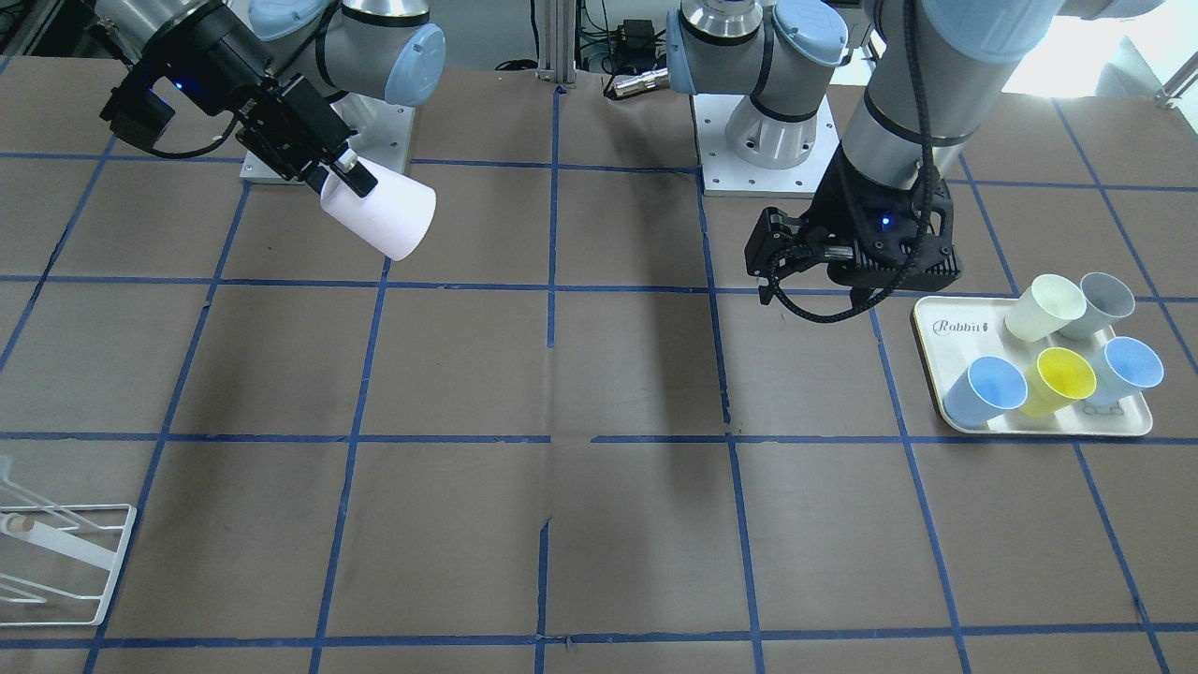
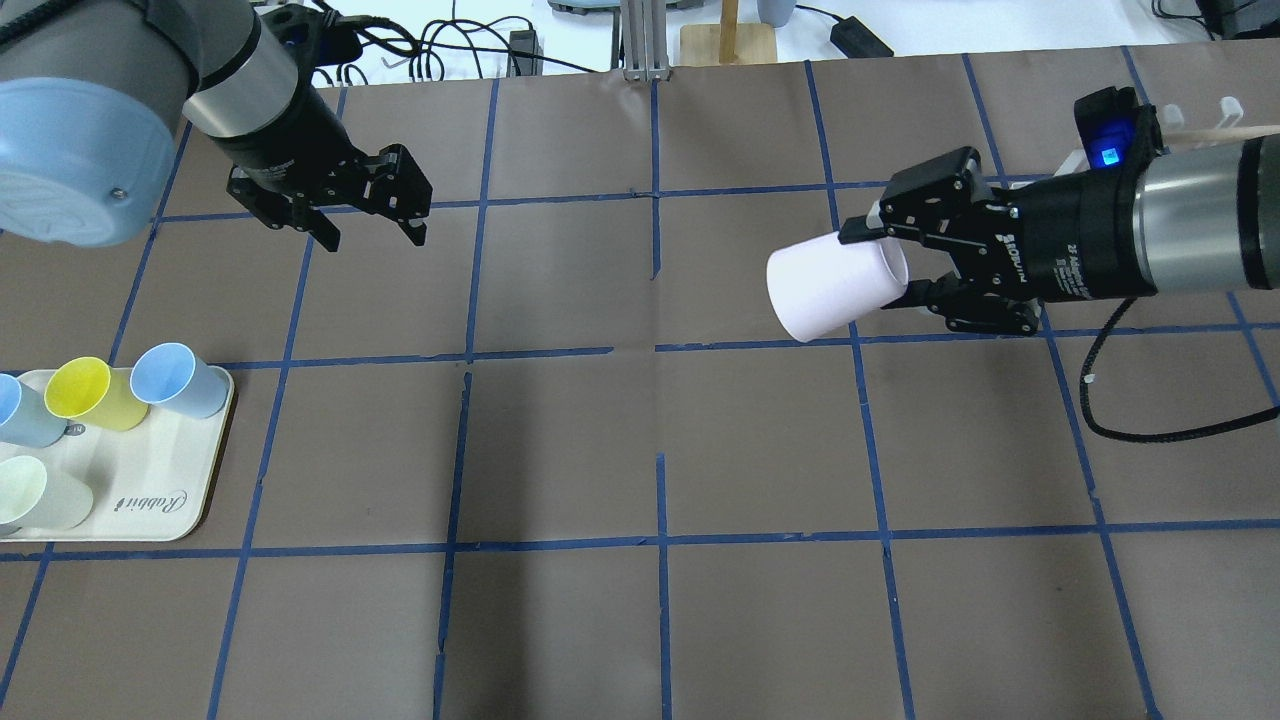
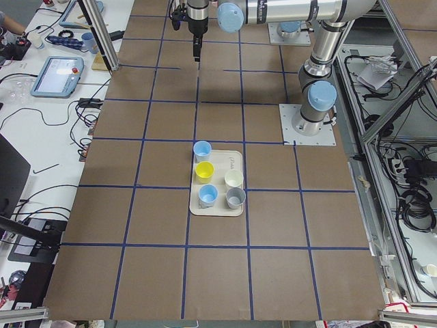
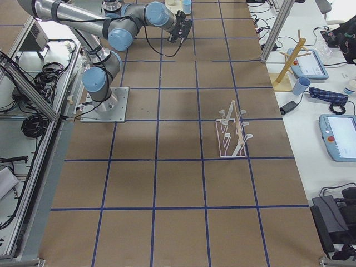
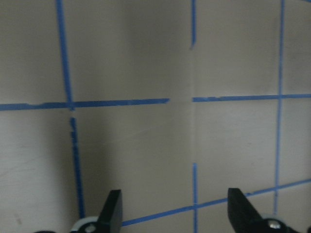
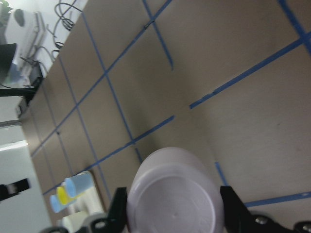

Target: Transfer IKEA cup to right arm and place on rack

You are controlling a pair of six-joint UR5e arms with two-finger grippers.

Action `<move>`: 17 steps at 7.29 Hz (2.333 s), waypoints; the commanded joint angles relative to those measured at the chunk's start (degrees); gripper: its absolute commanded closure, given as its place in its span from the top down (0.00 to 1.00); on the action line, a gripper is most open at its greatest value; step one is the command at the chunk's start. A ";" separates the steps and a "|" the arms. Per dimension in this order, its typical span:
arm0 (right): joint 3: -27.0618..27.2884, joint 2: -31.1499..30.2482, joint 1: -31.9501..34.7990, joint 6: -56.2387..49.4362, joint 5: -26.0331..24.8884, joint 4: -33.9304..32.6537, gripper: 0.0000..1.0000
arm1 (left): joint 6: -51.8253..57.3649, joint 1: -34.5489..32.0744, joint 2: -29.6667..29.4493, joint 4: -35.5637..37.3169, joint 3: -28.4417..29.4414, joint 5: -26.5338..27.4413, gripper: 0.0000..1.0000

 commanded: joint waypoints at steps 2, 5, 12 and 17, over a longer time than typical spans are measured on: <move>-0.25 0.66 0.04 -22.44 -25.37 -0.67 0.58 | -0.27 -0.80 -0.29 0.02 1.89 2.93 1.00; -0.42 4.17 -0.31 -37.06 -34.47 -11.89 0.56 | 3.13 1.47 1.88 -1.81 1.89 0.37 1.00; -13.34 17.98 -3.89 -48.79 -33.87 -16.85 0.52 | 5.09 1.31 2.06 -3.32 2.77 2.92 1.00; -21.33 28.24 -8.22 -53.98 -32.29 -16.77 0.52 | 5.00 1.05 3.37 -3.41 1.29 1.86 1.00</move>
